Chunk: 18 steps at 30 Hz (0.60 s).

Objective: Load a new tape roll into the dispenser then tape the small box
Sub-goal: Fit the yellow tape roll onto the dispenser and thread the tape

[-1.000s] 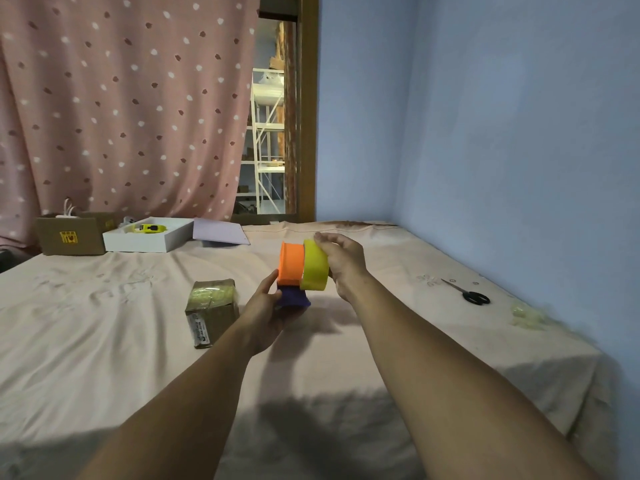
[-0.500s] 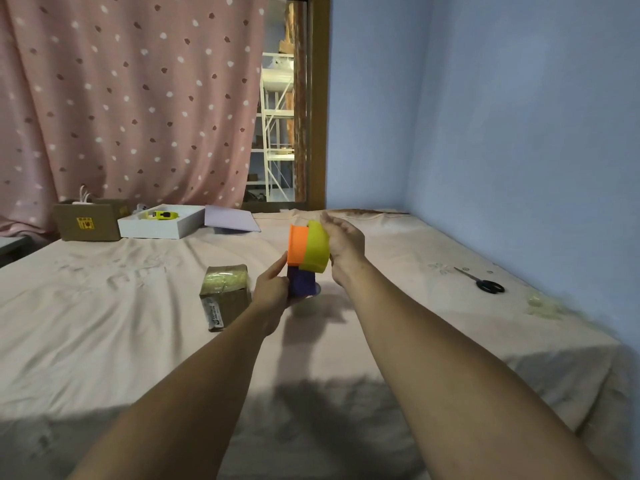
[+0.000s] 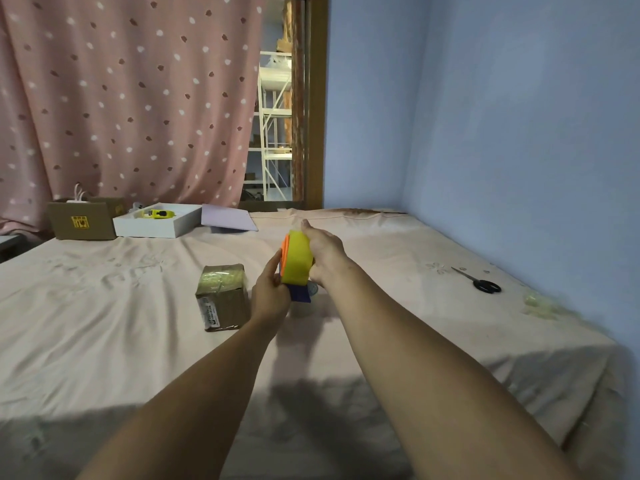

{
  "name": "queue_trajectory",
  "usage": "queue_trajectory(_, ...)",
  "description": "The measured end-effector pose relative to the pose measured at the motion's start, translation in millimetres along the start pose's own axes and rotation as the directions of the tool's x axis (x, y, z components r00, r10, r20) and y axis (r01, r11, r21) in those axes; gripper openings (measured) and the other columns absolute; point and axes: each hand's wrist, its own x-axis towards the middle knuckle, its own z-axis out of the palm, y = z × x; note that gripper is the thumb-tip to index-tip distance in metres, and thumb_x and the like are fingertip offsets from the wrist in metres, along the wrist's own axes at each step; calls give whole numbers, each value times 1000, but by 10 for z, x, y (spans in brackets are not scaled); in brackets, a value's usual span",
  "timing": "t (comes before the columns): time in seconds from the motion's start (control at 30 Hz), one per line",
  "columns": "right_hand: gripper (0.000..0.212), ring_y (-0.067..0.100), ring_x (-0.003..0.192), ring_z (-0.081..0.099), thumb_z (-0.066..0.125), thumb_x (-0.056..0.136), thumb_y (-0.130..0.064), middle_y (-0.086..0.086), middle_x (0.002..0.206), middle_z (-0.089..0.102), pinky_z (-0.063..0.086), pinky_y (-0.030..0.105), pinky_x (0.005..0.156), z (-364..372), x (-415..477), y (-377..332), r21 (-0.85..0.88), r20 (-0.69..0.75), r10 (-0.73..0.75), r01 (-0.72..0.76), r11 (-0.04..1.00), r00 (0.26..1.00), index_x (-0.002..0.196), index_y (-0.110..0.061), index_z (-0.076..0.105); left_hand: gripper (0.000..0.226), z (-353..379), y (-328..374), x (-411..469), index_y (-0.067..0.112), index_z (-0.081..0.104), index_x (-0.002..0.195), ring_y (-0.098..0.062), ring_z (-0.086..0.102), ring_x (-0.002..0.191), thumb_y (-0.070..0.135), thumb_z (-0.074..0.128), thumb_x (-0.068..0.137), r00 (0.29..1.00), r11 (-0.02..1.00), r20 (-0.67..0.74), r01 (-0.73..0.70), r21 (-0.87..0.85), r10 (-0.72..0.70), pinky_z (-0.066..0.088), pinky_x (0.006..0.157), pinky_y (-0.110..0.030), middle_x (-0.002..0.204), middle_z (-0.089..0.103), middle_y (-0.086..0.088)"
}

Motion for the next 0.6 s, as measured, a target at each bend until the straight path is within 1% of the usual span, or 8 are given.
queue_trajectory(0.07,76,42,105,65,83,60,-60,13,116,67,50,62,97,43,212,69,-19,-10,105,-105,994,994,120,-19,61,90,6,5,-86,25,43,152,-11,67,89,-22,33,76,999,999,10,-32,9,32,57,71,-20,108,70,-6)
queue_trajectory(0.13,88,44,99,69,84,48,-61,15,115,70,49,65,93,30,717,212,-83,-5,166,-165,983,986,123,-19,62,85,7,-53,-125,26,38,154,-14,67,91,-21,36,83,999,999,5,-33,-6,33,58,77,-29,112,68,-10)
queue_trajectory(0.2,86,44,97,71,82,52,-58,17,114,71,48,68,92,-30,920,288,-106,7,212,-210,972,977,125,-19,60,70,-10,-111,-116,27,41,150,-24,68,92,-15,41,93,1000,996,-3,11,-92,-12,57,85,-45,111,70,-14)
queue_trajectory(0.27,76,43,97,71,80,61,-54,17,116,70,48,70,92,-111,717,260,-104,-24,208,-209,972,978,125,-19,59,53,-37,-119,-69,28,52,137,-30,69,92,-7,45,98,996,983,-16,83,-162,-87,56,86,-48,108,72,-17)
queue_trajectory(0.37,59,39,98,72,79,76,-48,16,118,71,51,68,92,-217,502,236,-83,-26,152,-154,985,988,125,-18,62,29,-64,-63,-28,19,61,100,-29,63,71,-6,48,96,985,946,3,166,-278,-172,51,69,-40,86,68,-18)
queue_trajectory(0.47,56,38,97,74,79,75,-44,15,115,74,55,65,86,-277,527,239,-55,-24,147,-149,987,989,124,-18,67,30,-91,33,1,13,56,83,-20,49,57,-10,40,94,972,911,56,234,-338,-229,42,56,-30,65,55,-10)
queue_trajectory(0.53,54,39,96,74,80,75,-43,16,113,75,56,65,86,-297,696,292,-36,-21,153,-154,987,988,121,-17,68,23,-62,89,28,13,57,84,-23,53,64,-1,42,93,963,892,105,268,-364,-246,47,60,-31,73,57,-11)
queue_trajectory(0.6,60,42,96,73,83,68,-44,17,113,74,54,66,89,-317,848,332,-29,-40,154,-156,987,987,119,-17,67,16,10,130,57,13,63,90,-30,61,79,23,52,97,949,872,195,306,-383,-248,52,74,-42,91,64,-16)
